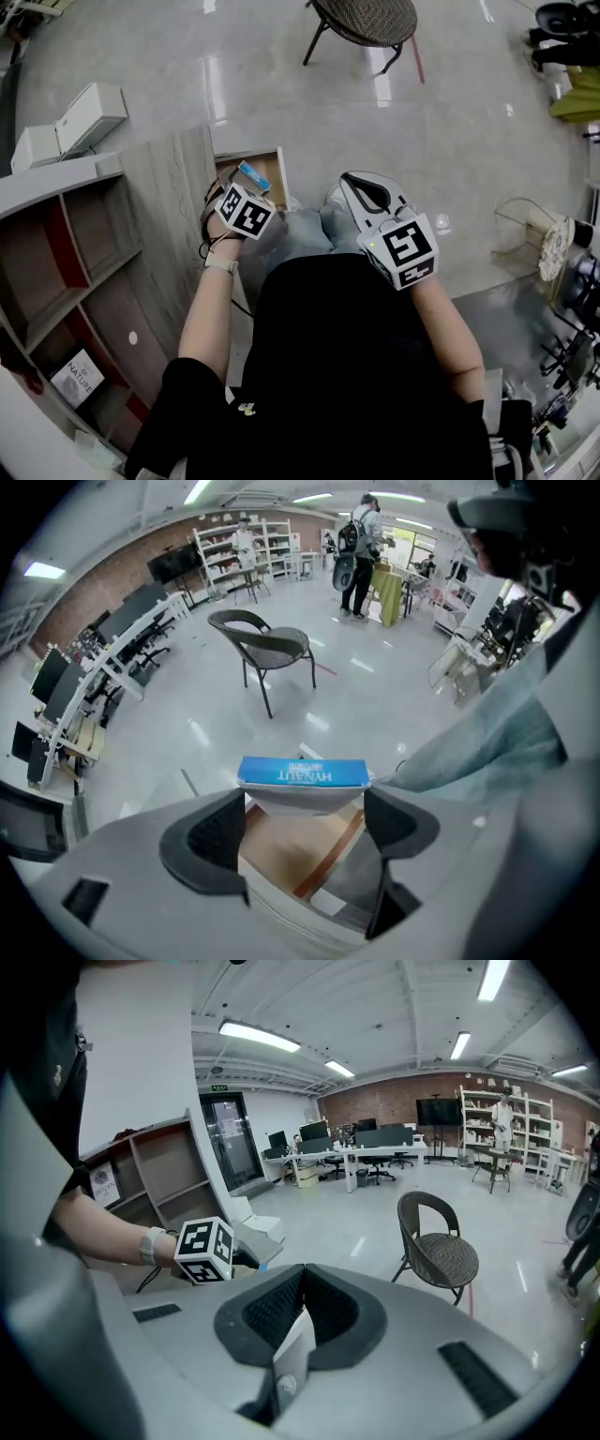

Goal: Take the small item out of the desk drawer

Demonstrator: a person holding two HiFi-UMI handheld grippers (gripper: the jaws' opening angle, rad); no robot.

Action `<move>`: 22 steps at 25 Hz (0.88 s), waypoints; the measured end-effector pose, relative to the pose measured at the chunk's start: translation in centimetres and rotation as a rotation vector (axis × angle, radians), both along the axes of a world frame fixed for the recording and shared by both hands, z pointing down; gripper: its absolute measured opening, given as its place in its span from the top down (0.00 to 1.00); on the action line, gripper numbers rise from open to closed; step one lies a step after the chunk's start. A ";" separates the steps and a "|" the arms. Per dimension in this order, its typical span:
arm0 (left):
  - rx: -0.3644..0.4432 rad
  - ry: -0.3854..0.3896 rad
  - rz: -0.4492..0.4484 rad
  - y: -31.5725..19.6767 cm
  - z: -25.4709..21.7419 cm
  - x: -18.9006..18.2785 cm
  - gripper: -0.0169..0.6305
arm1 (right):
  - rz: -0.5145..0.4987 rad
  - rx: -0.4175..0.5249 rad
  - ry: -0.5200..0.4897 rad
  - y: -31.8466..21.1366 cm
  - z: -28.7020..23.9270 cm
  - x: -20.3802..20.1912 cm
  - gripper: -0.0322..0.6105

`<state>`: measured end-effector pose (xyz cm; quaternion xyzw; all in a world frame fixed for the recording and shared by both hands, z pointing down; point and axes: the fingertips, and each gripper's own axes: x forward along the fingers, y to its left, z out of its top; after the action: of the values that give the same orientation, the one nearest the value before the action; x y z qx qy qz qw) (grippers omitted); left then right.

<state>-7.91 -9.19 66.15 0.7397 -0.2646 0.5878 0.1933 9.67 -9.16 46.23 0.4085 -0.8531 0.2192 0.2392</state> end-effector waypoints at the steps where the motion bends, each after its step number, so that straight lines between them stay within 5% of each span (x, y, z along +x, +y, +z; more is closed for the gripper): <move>1: 0.019 0.021 -0.022 -0.2 -1.2 0.0 0.35 | -0.009 0.009 -0.005 -0.2 -0.4 -0.3 0.96; 14: 0.294 0.341 -0.241 -1.3 -15.8 0.0 0.35 | -0.100 0.113 -0.058 -1.7 -5.5 -3.9 0.96; 22: 0.516 0.466 -0.319 -1.5 -24.3 -2.1 0.35 | -0.155 0.194 -0.102 -1.8 -9.3 -6.5 0.96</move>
<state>-10.02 -10.65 41.84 0.8273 -0.4647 0.2806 0.1447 3.21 -10.98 36.88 0.3510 -0.9104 0.1371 0.1710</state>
